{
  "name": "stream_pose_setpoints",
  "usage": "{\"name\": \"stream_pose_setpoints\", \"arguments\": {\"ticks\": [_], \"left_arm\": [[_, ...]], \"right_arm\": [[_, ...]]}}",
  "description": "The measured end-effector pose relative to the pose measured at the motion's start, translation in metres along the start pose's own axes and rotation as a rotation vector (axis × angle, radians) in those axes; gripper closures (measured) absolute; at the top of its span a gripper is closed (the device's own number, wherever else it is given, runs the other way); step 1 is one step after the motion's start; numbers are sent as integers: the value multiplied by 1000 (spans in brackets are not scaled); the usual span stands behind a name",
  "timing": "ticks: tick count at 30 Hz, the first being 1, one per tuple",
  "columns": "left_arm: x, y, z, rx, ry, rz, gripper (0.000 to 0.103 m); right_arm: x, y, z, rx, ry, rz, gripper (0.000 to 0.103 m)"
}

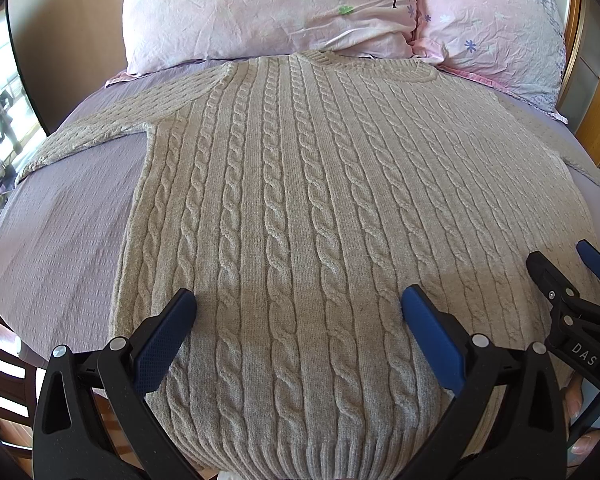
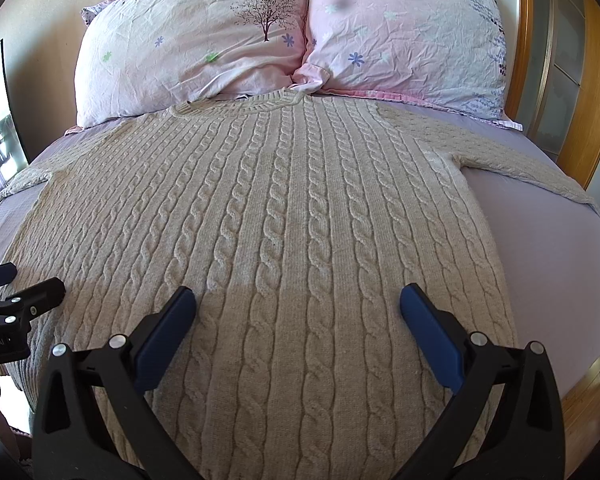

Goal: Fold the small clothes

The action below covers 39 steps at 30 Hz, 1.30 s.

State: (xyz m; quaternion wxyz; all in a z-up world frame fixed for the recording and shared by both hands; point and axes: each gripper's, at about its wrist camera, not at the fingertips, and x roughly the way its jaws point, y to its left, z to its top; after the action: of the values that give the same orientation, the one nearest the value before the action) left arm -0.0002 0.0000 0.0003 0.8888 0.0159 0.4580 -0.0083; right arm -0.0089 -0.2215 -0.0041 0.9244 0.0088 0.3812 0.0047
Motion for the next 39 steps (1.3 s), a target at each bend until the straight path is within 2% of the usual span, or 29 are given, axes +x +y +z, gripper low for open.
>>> {"name": "stream_pose_setpoints", "arguments": {"ticks": [15,23,27,30,33,35,37,39], "left_arm": [[0,0,0,1,1,0,1],[4,0,2,9,-5,-1,1],[1,0,4,16,18,-4,1],[3,-1,6,20,33,-6,1],[3,-1,6,25,18,-8,1],[1,0,6,43,-6,-23,1],[-2,6,10,46,-28,-61,1],[-9,20,19,11,-100,-105,1]], "right_arm": [[1,3,-7,-2,5,1,2],[11,5,-11,-20,85,10,2],[9,5,-5,-33,120,14,2],[9,5,-3,-51,143,28,2],[8,0,0,-100,124,102,2],[3,-29,12,-32,91,172,2],[-10,-88,31,150,-14,185,2],[-15,-165,48,389,-111,145,2]]}}
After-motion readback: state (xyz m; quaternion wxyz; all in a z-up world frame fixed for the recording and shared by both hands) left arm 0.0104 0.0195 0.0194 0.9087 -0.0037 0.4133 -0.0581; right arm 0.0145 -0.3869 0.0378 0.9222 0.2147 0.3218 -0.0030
